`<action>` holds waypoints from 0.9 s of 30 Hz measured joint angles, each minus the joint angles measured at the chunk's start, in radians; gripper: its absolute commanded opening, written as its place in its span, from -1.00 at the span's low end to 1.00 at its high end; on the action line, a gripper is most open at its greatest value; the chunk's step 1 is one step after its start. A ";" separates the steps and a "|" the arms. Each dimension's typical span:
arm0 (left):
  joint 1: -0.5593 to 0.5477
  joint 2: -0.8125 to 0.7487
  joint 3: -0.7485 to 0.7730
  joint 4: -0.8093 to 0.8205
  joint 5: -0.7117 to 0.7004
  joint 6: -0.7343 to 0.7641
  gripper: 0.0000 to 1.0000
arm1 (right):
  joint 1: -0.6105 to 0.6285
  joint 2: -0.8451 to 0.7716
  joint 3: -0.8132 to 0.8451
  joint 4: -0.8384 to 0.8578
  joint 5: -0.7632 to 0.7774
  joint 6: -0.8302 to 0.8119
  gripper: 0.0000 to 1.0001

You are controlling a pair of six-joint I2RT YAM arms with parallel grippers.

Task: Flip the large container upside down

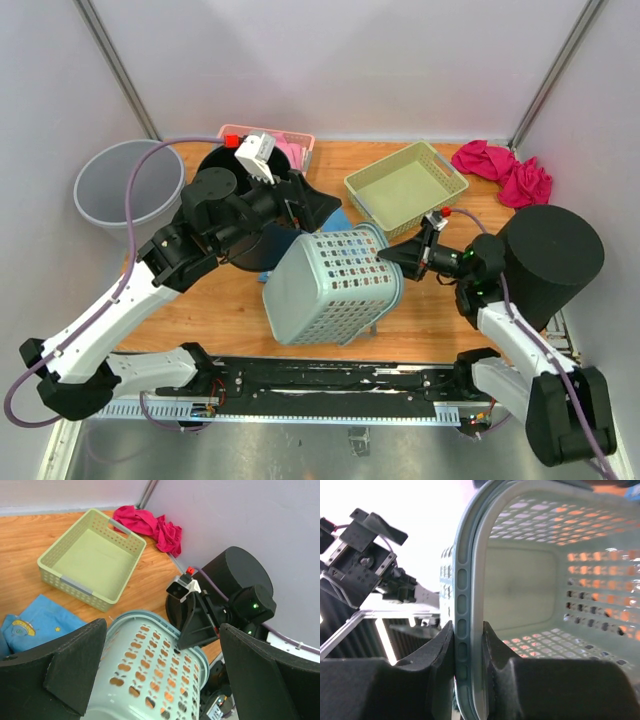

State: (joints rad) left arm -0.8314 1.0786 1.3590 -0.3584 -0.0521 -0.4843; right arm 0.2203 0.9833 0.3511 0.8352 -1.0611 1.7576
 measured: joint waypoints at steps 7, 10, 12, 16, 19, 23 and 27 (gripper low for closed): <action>0.000 0.008 0.000 0.020 0.012 -0.008 0.98 | -0.097 -0.058 0.192 -0.529 -0.092 -0.362 -0.99; 0.000 0.008 0.000 0.034 0.013 -0.011 0.98 | -0.074 -0.064 0.245 -0.622 -0.114 -0.434 -0.99; 0.000 0.008 -0.001 0.039 0.013 -0.013 0.98 | -0.033 -0.063 0.279 -0.655 -0.111 -0.462 -0.99; 0.000 0.007 0.000 0.043 0.009 -0.013 0.98 | 0.124 -0.042 0.341 -0.661 -0.091 -0.484 -0.99; 0.000 0.004 0.018 0.042 0.000 -0.010 0.98 | 0.251 0.005 0.382 -0.632 -0.058 -0.490 -0.99; 0.000 -0.014 0.086 0.042 -0.021 0.008 0.98 | 0.366 0.089 0.450 -0.578 -0.018 -0.480 -0.99; 0.000 -0.042 0.174 0.043 -0.053 0.035 0.98 | 0.450 0.161 0.536 -0.526 -0.008 -0.472 -0.99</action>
State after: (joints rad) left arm -0.8314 1.0367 1.5330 -0.3157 -0.1047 -0.4492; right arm 0.6701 1.1439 0.8867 0.3096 -1.0687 1.2861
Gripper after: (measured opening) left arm 0.991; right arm 0.223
